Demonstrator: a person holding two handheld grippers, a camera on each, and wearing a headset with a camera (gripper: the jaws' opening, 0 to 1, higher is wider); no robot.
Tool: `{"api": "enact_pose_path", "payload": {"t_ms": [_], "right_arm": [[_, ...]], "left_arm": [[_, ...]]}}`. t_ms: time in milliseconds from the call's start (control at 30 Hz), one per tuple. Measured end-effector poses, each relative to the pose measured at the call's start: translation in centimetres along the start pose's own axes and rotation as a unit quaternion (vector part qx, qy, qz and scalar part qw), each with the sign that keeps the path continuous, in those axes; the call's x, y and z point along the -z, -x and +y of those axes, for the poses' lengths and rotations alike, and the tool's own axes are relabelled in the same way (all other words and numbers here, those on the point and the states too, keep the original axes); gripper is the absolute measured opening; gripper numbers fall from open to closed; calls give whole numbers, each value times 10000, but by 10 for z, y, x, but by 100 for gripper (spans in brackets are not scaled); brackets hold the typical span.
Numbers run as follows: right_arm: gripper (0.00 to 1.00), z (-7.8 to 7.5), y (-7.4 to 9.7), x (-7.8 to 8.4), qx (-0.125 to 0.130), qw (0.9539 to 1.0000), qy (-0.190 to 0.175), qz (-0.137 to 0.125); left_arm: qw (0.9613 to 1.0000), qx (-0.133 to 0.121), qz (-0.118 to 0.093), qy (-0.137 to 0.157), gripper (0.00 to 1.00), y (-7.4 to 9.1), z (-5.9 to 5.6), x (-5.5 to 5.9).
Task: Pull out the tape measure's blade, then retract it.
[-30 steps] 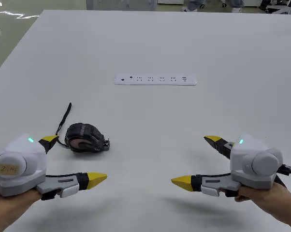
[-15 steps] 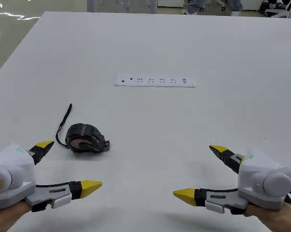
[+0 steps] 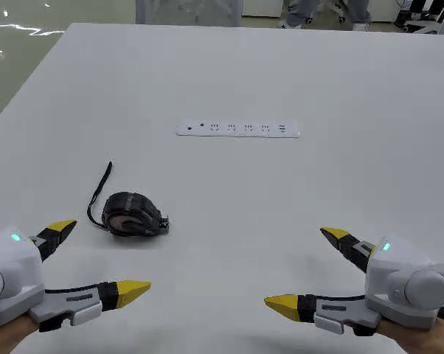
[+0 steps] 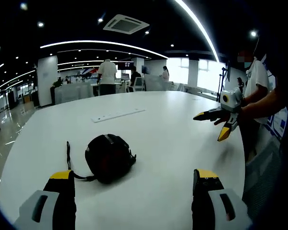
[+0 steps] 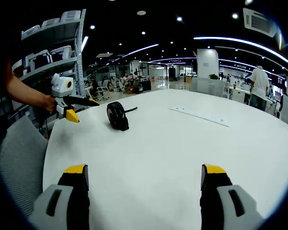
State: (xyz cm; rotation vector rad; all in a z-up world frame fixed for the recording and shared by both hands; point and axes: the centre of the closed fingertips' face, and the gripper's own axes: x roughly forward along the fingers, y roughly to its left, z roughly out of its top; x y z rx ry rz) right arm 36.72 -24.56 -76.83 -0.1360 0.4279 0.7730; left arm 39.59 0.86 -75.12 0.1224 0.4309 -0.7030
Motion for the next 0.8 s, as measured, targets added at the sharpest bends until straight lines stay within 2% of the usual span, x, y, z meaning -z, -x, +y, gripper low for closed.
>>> {"api": "enact_pose_path", "payload": {"t_ms": [800], "right_arm": [[100, -7, 3, -4, 58, 10000, 55, 6]], "left_arm": [[10000, -6, -46, -62, 100, 0, 2, -4]]}}
